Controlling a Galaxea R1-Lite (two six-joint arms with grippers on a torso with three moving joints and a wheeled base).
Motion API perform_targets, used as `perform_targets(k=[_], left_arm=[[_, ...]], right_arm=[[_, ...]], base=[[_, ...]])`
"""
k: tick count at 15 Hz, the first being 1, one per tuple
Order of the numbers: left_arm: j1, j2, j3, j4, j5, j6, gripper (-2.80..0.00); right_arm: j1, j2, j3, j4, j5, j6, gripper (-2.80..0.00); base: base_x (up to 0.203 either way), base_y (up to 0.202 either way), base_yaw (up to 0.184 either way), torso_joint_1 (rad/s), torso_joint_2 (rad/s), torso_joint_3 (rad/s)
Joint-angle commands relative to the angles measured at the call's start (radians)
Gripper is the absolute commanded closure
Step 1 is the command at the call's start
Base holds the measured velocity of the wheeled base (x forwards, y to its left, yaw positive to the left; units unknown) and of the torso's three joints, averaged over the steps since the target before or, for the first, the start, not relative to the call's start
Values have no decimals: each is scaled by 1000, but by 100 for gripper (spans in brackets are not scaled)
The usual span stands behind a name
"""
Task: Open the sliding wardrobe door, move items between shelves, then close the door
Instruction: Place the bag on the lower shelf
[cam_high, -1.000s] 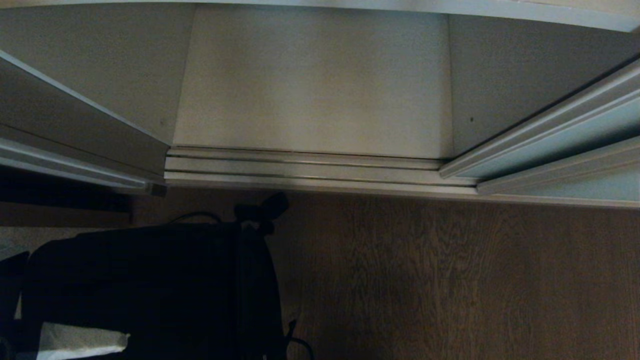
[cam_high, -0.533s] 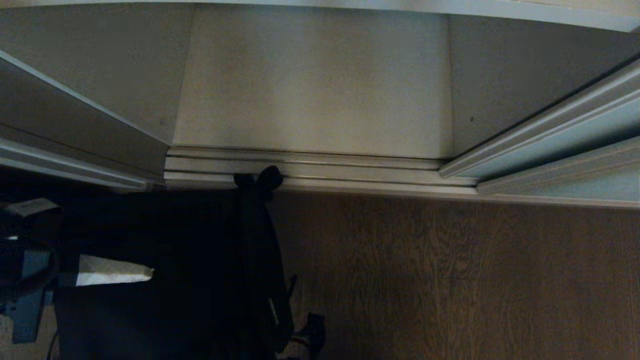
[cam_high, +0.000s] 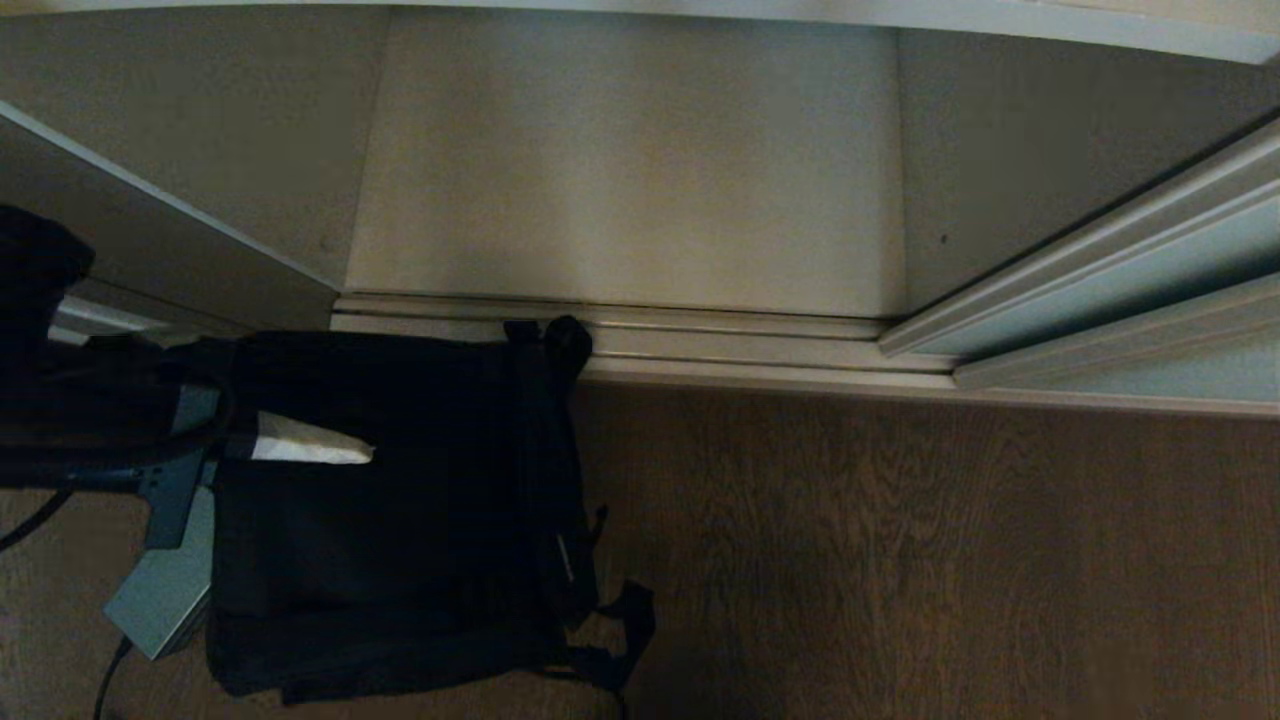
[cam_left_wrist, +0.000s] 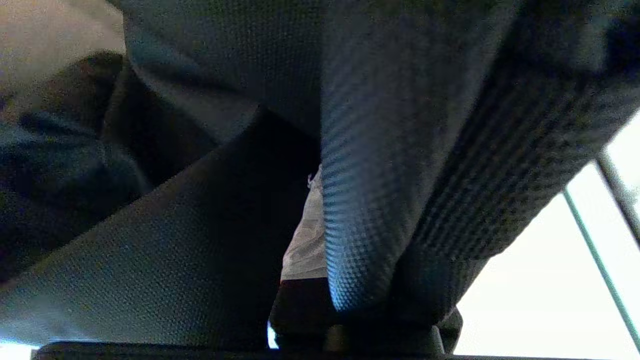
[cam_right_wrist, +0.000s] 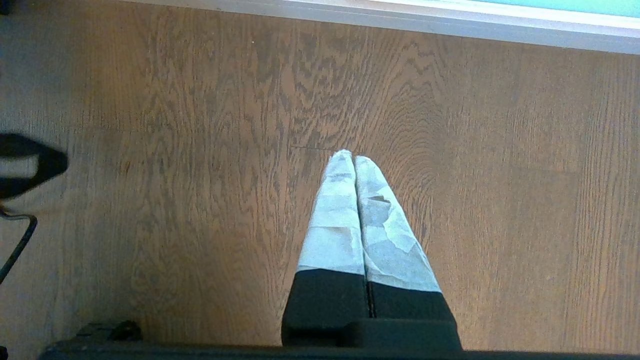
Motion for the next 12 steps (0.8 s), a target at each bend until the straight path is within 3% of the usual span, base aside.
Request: perform_targets(k=[1,8,12], left_arm=[[-16,95,-96,-22,-2,-17,0],[-61,321,-382,-30,3,-48,0],[-92,370,-407,-32,6,-89,0]], right_arm=[[0,-2,0,0,0,0,0],[0,-2,0,0,0,0,0],[0,-2,0,0,0,0,0]], base=[[0,0,0,0,0,0],[0,0,0,0,0,0],[0,0,0,0,0,0]])
